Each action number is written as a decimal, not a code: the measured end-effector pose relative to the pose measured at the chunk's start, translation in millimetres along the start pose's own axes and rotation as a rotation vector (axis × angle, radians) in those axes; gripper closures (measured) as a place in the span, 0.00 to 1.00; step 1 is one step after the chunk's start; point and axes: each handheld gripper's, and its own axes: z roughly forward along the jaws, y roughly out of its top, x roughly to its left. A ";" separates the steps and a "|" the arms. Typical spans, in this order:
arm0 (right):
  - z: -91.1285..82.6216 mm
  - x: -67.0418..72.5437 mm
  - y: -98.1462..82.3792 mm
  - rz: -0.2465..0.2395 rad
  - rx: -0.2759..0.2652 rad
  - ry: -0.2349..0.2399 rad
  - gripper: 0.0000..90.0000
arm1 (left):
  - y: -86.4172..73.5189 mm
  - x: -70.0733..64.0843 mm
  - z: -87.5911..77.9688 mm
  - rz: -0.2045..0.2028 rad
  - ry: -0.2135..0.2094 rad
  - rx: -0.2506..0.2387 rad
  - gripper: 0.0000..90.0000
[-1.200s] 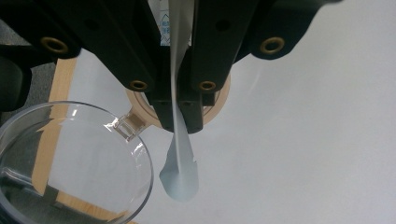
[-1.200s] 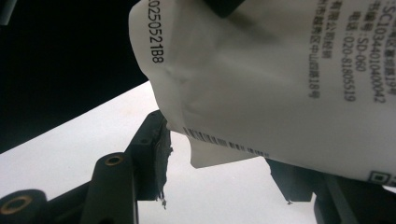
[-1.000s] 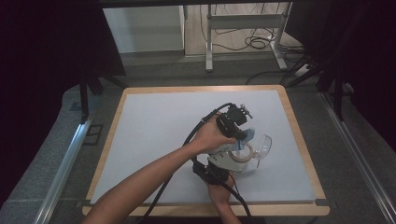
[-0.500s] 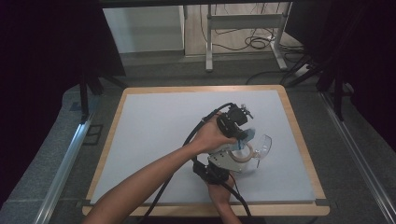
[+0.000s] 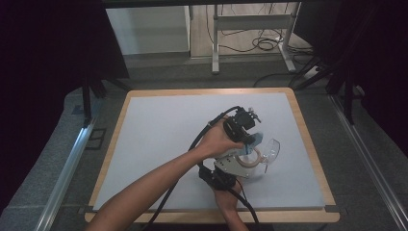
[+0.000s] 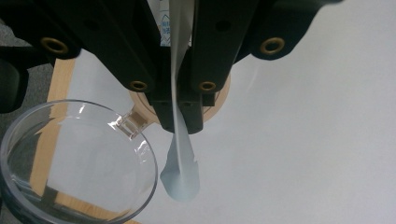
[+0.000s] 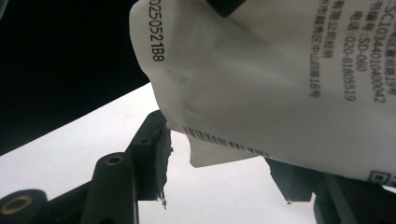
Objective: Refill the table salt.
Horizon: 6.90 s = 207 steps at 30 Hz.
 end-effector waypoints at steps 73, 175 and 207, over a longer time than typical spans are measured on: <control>4.0 -0.6 1.3 0.020 -0.013 -0.016 0.50 | 2.9 2.2 1.5 0.003 0.005 0.007 1.00; 3.6 -3.1 0.7 0.040 -0.037 -0.028 0.50 | 7.2 -1.2 3.9 0.015 0.009 0.010 1.00; 4.9 1.3 1.9 0.061 -0.056 -0.036 0.50 | 8.2 -2.7 2.6 0.023 0.018 0.030 1.00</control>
